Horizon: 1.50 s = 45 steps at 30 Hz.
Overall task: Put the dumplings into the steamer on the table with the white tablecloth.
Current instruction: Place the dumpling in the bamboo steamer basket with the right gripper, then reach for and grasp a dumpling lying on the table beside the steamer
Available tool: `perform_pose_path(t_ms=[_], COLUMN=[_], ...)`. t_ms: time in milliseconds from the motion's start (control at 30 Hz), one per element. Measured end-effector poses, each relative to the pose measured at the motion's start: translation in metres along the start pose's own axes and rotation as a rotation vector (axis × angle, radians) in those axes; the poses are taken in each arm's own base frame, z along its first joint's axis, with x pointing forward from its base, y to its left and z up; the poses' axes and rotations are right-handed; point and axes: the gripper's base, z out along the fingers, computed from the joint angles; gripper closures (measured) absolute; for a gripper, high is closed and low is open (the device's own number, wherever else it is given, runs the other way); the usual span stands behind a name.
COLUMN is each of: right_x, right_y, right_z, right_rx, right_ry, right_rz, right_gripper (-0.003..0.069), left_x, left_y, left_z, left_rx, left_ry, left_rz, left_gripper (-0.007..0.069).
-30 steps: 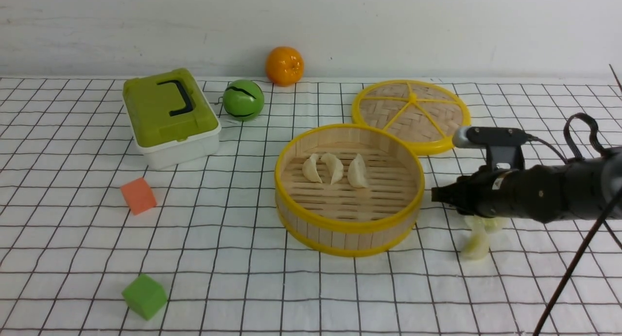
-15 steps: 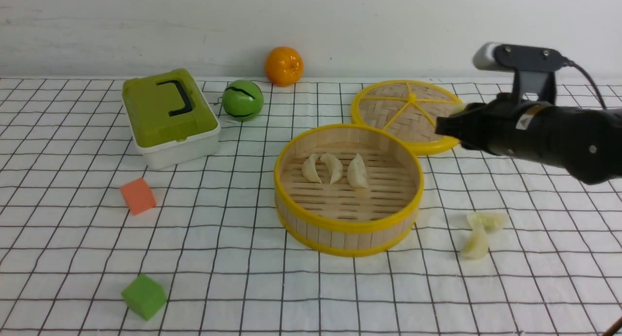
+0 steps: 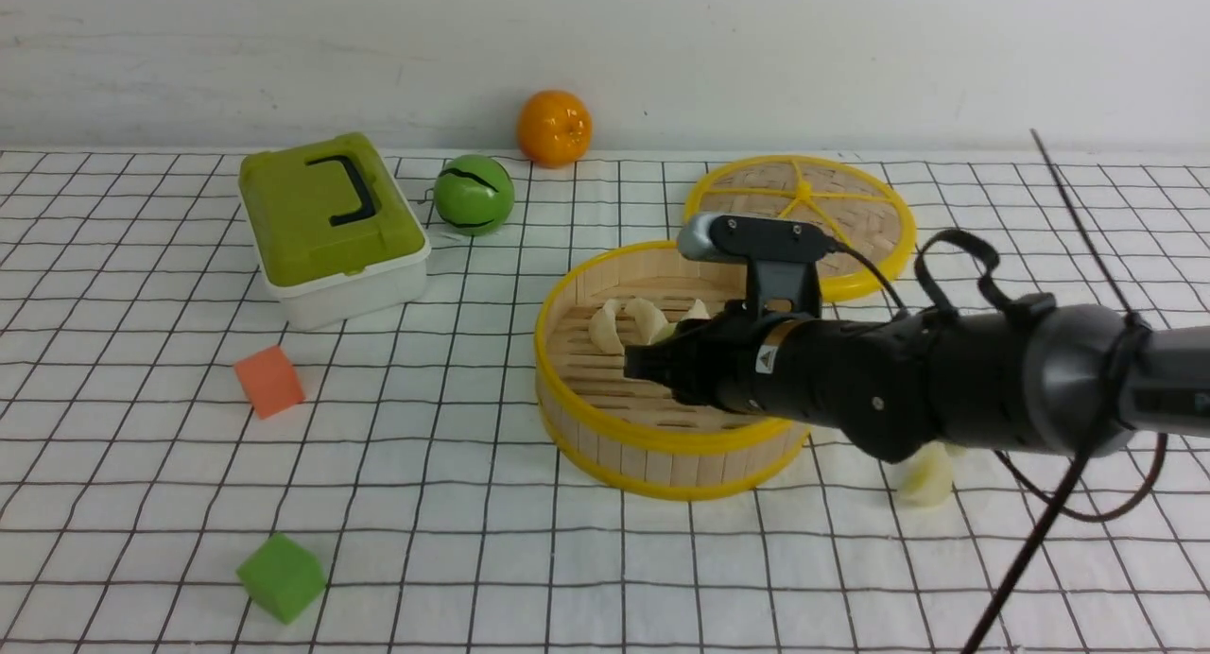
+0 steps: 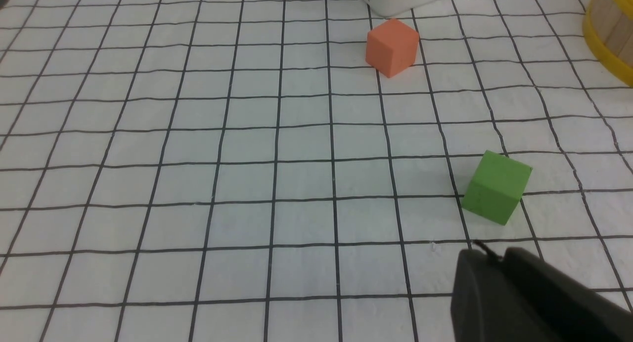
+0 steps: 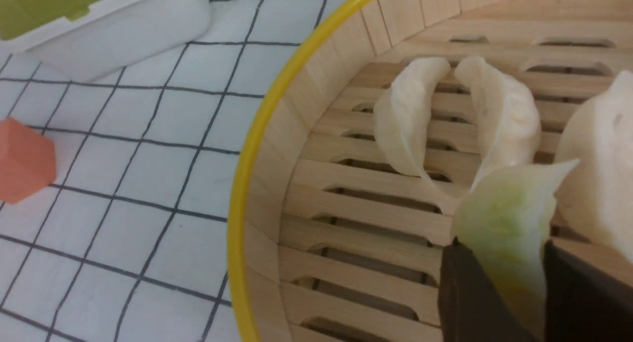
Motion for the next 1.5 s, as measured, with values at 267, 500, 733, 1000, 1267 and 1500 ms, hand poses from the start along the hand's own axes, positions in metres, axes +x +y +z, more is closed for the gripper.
perform_pose_path(t_ms=[267, 500, 733, 1000, 1267, 1500], right_x=[0.011, 0.017, 0.009, -0.04, -0.058, -0.029], right_y=[0.009, 0.008, 0.014, 0.024, -0.059, -0.115], right_z=[0.011, 0.014, 0.004, -0.059, -0.11, -0.091], right_rx=[-0.017, -0.01, -0.015, -0.014, 0.373, 0.476], right_ry=[0.045, 0.07, 0.069, 0.009, 0.282, 0.467], right_rz=[-0.028, -0.05, -0.051, -0.135, -0.159, 0.007], right_gripper=[0.05, 0.0456, 0.0258, 0.0205, 0.0234, 0.0237], left_x=[0.0, 0.0, 0.0, 0.0, 0.0, 0.0], left_y=[0.0, 0.0, 0.0, 0.0, 0.0, 0.0], left_z=[0.0, 0.0, 0.0, 0.0, 0.0, 0.0], left_rx=[0.0, 0.0, 0.0, 0.0, 0.0, 0.0], left_ry=[0.0, 0.0, 0.0, 0.001, 0.0, 0.0], left_rz=[0.0, 0.0, 0.0, 0.0, 0.0, 0.0], left_gripper=[0.0563, 0.0554, 0.0551, 0.0549, 0.0543, 0.0538])
